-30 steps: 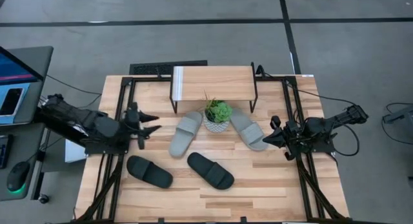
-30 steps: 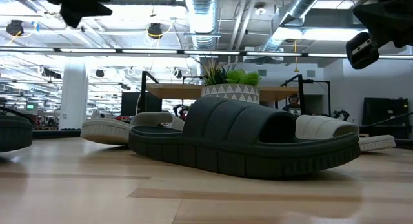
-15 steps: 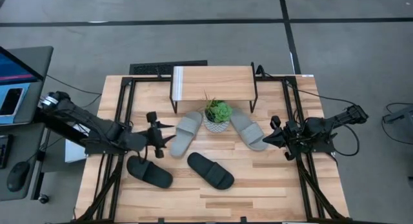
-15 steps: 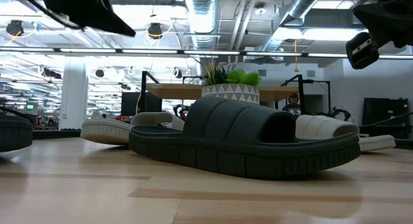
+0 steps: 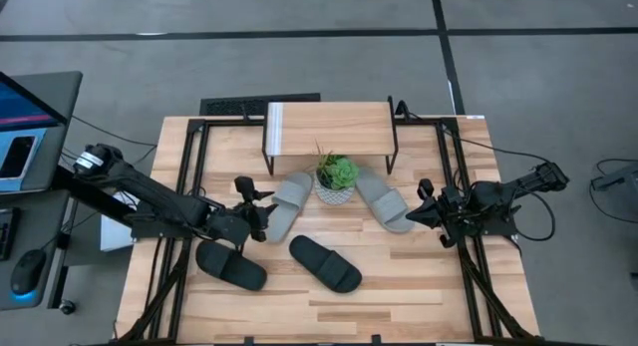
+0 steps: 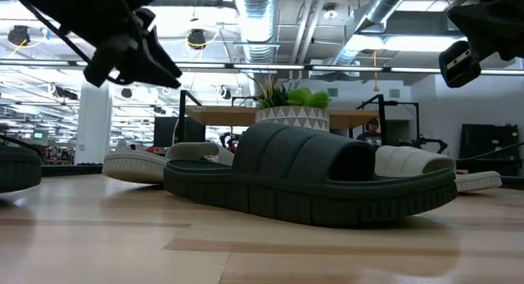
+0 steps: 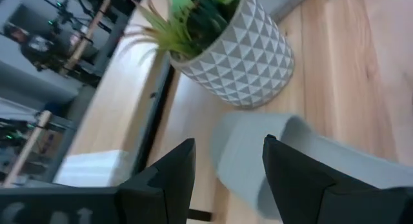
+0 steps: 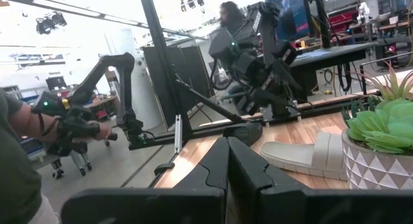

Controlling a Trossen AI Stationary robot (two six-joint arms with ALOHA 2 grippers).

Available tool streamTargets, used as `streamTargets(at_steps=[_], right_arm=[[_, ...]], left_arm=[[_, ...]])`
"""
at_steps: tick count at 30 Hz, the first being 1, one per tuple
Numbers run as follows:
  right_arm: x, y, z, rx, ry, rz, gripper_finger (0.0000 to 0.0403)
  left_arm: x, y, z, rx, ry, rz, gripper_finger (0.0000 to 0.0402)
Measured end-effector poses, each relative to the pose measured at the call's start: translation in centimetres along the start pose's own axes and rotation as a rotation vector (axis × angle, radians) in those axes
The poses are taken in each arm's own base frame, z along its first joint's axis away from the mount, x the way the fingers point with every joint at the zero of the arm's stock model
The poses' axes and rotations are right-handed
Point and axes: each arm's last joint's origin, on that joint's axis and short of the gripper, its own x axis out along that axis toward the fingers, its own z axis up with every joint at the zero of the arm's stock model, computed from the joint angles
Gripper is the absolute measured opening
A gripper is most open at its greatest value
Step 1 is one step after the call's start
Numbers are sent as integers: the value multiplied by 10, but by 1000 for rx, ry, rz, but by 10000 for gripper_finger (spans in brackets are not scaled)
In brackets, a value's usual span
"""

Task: Pick and place slides into the shelf
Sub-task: Put the left gray slide on the shelf

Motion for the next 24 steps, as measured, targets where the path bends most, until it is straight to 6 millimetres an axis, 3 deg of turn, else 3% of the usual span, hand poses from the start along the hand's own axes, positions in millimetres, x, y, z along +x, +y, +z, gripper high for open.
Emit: streamTargets(at_steps=[7,13,20,24], right_arm=[[0,0,0,0,0,0,0],[0,0,0,0,0,0,0],[0,0,0,0,0,0,0],[0,0,0,0,0,0,0]], left_arm=[[-3,1,12,-151,18,-133,171],[-20,14,33,-289,173,-361,171],[-30,16,44,-580,324,-609,171],[-32,15,44,-651,363,-644,171]])
